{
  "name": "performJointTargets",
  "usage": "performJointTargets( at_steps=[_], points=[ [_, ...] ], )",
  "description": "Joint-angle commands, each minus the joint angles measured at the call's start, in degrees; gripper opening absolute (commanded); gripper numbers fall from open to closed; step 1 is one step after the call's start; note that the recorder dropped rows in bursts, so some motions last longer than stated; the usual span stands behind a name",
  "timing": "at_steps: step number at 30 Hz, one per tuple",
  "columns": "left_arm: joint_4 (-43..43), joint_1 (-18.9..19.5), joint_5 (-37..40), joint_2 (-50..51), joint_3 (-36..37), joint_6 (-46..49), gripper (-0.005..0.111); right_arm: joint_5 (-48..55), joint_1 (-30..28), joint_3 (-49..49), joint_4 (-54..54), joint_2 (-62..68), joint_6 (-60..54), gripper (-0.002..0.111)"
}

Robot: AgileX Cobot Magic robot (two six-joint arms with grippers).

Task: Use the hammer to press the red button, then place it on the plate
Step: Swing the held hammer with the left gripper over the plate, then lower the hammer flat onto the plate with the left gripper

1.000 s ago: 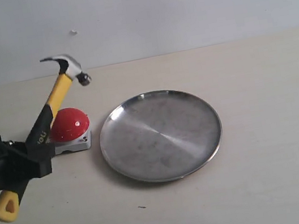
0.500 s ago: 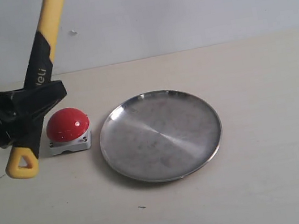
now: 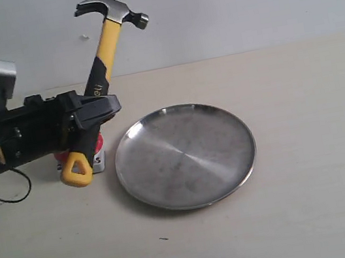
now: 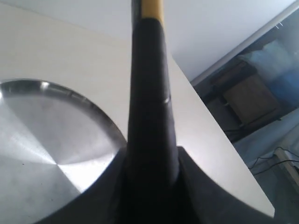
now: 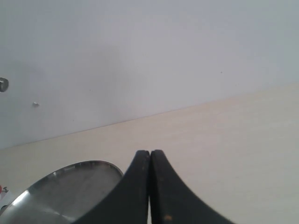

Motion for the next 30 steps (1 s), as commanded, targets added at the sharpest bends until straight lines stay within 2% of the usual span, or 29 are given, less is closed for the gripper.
performJointTargets(
  at_steps=[1,8,12,16,19,30],
  points=[
    [-0.17,-1.0,-6.03,5.38,-5.39,-2.03,0.0,-0.16,-0.01,0.34,-0.23,-0.36,-0.5,0.0],
    [-0.28,-7.62,-5.33,13.52,-12.39,-2.03,0.0,-0.16,-0.01,0.34,-0.23,-0.36,-0.5,0.0],
    [-0.15,-12.11,4.28,19.06,-20.29,-7.07,0.0,-0.16,-0.01,0.34,-0.23,-0.36,-0.5,0.0],
    [2.32,-12.25,5.42,22.41,-24.7,-11.12,0.0,-0.16,-0.01,0.34,-0.12,-0.36,-0.5,0.0],
    [2.32,-12.25,8.53,23.39,-24.82,-11.24,0.0,-0.16,-0.01,0.34,-0.12,-0.36,-0.5,0.0],
    [2.44,-12.25,9.47,27.42,-24.85,-12.54,0.0,-0.16,-0.01,0.34,-0.12,-0.36,-0.5,0.0]
  ],
)
